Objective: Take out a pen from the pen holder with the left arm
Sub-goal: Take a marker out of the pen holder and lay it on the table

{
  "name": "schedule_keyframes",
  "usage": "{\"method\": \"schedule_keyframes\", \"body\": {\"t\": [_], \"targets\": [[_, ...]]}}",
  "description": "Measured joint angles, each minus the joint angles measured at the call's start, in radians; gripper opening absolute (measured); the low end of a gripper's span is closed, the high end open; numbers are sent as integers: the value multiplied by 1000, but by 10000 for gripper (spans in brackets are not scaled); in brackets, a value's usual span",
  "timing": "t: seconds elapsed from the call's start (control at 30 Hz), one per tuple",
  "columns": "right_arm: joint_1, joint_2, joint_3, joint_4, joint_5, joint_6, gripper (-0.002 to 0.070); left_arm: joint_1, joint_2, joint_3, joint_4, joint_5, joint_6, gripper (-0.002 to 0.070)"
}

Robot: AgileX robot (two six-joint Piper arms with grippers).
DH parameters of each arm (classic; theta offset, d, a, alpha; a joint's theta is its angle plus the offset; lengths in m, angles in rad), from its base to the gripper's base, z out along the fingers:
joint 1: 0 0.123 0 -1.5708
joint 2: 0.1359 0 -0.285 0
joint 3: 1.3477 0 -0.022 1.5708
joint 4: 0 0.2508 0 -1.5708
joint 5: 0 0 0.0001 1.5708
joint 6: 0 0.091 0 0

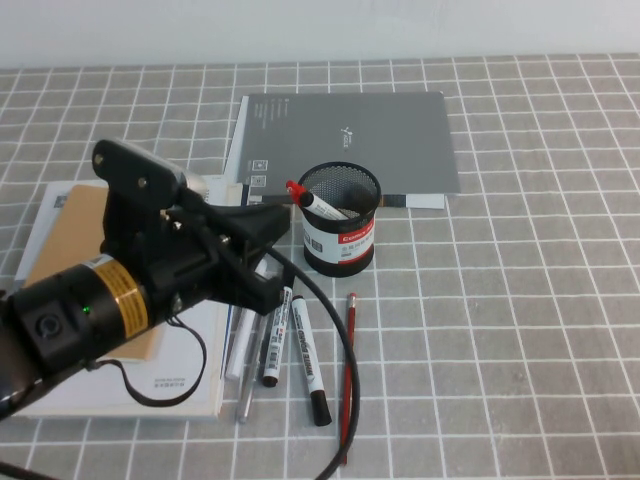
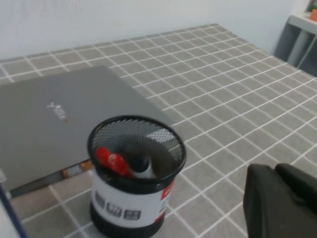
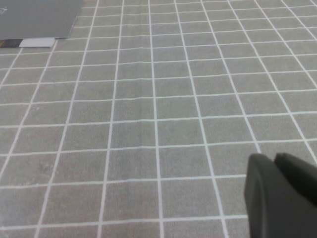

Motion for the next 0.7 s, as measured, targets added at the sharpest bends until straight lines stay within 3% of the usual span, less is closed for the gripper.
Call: {"method": "schedule_keyframes", "body": {"t": [0.27,0.33,0.4,0.53,0.63,0.7], "targets": [[0,0,0,0,0,0,-13,0,11,-2,-55,138,2,-3],[0,0,0,0,0,0,-13,-1,11,-2,-135,143,37,-3],[0,0,0,0,0,0,-13,-15,11,-2,-317,148,170,-3],[0,0,0,0,0,0,-13,-81,11,-2,-776,167,643,-3],[0,0,0,0,0,0,-13,-135,11,-2,-961,189,893,-3],[0,0,0,0,0,0,-13,-154,11,-2,-1029,196,962,-3]]}}
